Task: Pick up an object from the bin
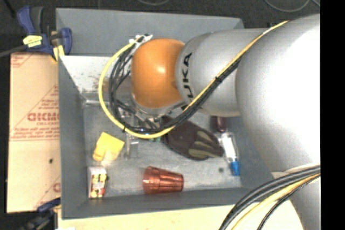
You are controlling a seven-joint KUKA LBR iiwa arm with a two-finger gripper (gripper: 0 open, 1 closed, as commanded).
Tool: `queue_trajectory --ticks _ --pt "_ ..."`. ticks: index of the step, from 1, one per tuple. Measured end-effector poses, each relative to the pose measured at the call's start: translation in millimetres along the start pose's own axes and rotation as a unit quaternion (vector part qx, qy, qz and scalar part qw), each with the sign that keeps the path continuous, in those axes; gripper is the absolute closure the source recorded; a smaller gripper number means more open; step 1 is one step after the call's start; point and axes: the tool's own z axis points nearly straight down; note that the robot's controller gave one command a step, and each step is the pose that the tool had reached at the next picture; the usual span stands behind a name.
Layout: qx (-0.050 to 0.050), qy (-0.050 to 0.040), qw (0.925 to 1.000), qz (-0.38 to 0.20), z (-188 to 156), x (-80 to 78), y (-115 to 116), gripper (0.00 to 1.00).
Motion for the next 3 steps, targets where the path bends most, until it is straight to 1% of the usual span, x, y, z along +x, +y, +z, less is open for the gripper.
queue_trajectory --ticks 1,2,3 --pt "0.0 0.0078 0.9984 -0.056 20 5.1 26 0.0" --pt "-0.001 -0.0029 0.9997 -0.024 5 -19.0 31 0.0" --pt "-0.001 0.0045 0.987 -0.16 43 -2.3 39 0.0"
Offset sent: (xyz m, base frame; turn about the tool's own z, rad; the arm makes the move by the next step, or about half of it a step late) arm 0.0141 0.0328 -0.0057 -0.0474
